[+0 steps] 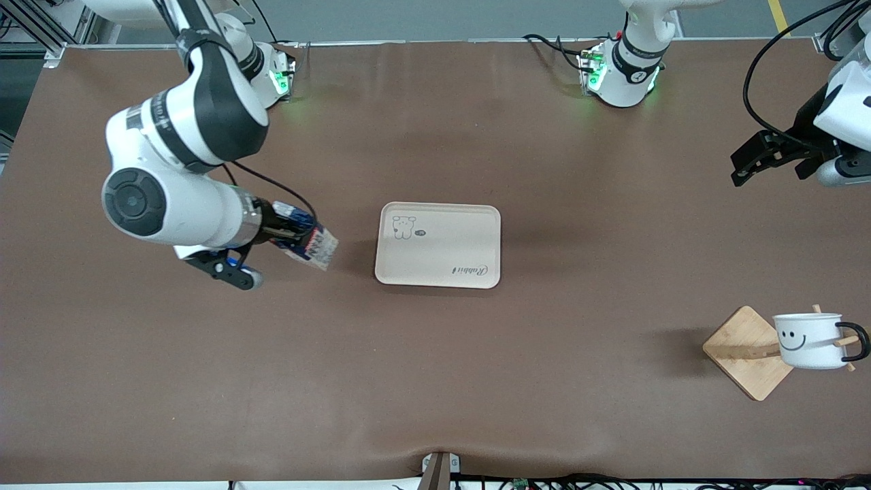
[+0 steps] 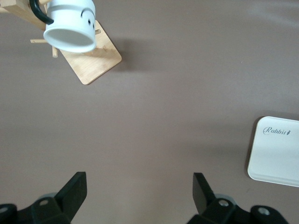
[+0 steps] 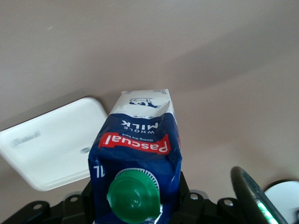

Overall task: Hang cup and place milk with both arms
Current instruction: 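Carry the milk carton off the tray with the right gripper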

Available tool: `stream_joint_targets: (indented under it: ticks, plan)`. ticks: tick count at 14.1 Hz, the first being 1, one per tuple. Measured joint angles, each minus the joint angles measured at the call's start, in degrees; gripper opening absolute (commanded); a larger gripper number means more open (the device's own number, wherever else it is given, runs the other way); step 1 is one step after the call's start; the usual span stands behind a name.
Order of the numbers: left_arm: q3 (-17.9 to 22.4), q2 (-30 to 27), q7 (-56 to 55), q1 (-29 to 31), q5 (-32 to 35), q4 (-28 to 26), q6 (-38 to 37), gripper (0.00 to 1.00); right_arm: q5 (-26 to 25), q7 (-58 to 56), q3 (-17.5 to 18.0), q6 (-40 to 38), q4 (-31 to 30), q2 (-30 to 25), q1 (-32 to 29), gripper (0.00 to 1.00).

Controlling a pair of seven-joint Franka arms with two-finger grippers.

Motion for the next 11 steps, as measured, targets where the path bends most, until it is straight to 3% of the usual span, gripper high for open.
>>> stream_joint_targets:
  ticks: [3, 8, 11]
  plan:
    - [0.2, 0.2, -0.1, 0.0, 0.0, -0.6, 1.6, 1.0, -11.2, -6.4, 0.2, -0.4, -1.4, -0.2, -0.2, 0.0]
    - [0.5, 1.0, -0.1, 0.1, 0.0, -1.2, 3.4, 1.0, -13.2, -18.0, -0.1, -0.3, -5.4, -2.6, -7.1, 0.0]
    - [0.7, 1.0, -0.2, 0.7, 0.0, -1.2, 3.4, 1.0, -13.2, -25.0, -0.1, 7.3, -14.4, -6.3, -12.5, 0.0]
